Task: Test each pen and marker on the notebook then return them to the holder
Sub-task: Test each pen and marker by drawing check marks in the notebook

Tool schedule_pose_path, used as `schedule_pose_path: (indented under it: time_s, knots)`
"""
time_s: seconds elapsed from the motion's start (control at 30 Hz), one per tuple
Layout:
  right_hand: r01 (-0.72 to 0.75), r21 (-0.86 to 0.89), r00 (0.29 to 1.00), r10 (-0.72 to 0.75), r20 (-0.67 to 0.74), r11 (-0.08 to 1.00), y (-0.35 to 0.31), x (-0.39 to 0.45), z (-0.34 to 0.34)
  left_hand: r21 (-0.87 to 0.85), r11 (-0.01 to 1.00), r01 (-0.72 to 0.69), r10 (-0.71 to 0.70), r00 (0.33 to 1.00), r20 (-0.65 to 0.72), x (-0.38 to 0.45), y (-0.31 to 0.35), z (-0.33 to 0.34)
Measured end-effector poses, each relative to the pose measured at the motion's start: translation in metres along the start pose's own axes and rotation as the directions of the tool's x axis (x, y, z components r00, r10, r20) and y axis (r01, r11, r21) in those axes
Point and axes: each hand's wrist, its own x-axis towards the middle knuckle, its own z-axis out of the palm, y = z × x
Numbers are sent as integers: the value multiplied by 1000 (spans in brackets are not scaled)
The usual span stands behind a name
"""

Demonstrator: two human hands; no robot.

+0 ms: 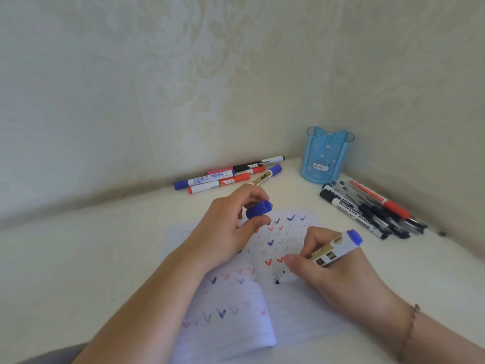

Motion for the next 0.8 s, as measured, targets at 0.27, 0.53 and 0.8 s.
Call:
schedule_pose_path:
  time_s: [0.27, 0.53, 0.8]
  knots:
    - [-2, -76, 999, 5, 42, 997, -4, -1, 2, 66, 995, -71, 70, 997, 8, 1, -2, -1]
    - [-63, 51, 997, 64, -31, 997, -7, 2, 0, 45, 995, -94, 93, 995, 21, 1, -5, 0]
    - [-28, 383, 994, 65, -84, 923, -6, 13, -13, 6, 999, -46, 46, 998, 37, 0, -2, 0]
